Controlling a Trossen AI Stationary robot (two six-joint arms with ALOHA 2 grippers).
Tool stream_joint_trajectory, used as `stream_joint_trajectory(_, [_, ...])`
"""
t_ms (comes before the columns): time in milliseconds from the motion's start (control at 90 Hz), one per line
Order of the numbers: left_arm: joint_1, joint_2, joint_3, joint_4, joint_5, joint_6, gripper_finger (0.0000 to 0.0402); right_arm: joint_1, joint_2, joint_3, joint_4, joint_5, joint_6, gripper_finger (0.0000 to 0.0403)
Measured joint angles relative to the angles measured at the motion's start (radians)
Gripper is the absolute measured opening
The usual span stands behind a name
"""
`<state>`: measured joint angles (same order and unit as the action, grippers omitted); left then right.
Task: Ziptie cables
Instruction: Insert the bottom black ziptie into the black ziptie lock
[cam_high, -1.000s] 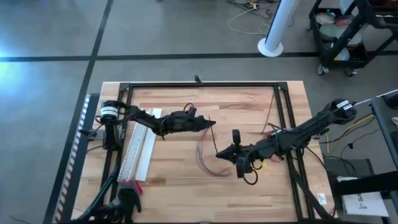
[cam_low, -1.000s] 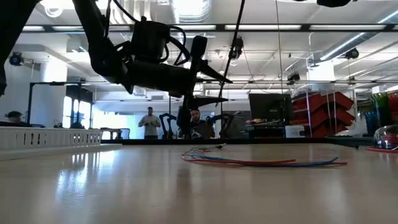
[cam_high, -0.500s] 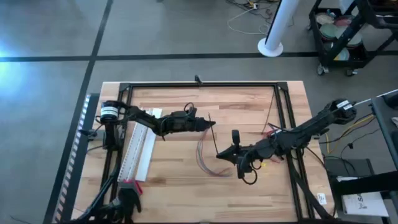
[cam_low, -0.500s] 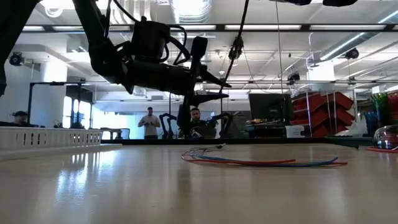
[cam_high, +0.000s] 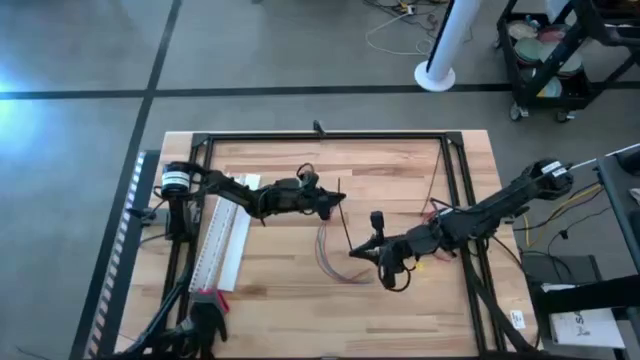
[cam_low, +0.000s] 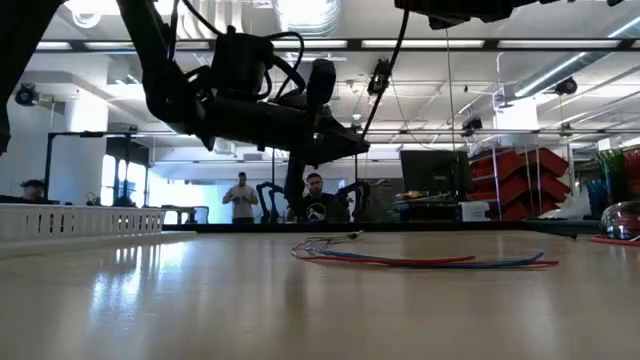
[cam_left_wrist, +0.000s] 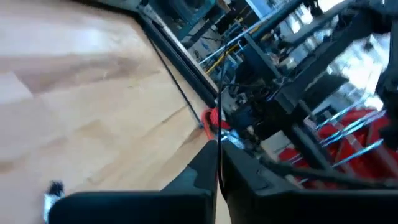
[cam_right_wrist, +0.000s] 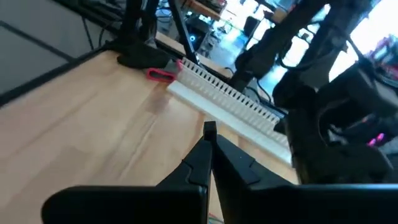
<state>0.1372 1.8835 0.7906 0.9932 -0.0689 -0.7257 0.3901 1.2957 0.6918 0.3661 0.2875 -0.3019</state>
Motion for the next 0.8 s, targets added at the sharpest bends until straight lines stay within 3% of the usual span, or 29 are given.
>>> stream_joint_trajectory(167, [-0.014,0.0,0.0,0.019,-0.002,0.223,0.0,-0.053,0.0,0.0,0.005,-0.018,0.117,0.0])
stream_joint_trajectory(400, [-0.08,-0.001,0.0,0.1,-0.004,0.627,0.0,-0.154,0.0,0.0,0.018,-0.213,0.319,0.0])
stream_joint_trajectory(711, [-0.137,-0.022,0.0,0.137,-0.012,1.062,0.0,-0.263,0.0,0.0,0.059,-0.408,0.643,0.0])
stream_joint_trajectory(800, [-0.144,-0.046,0.0,0.131,-0.012,1.251,0.0,-0.285,0.0,0.0,0.059,-0.445,0.719,0.0])
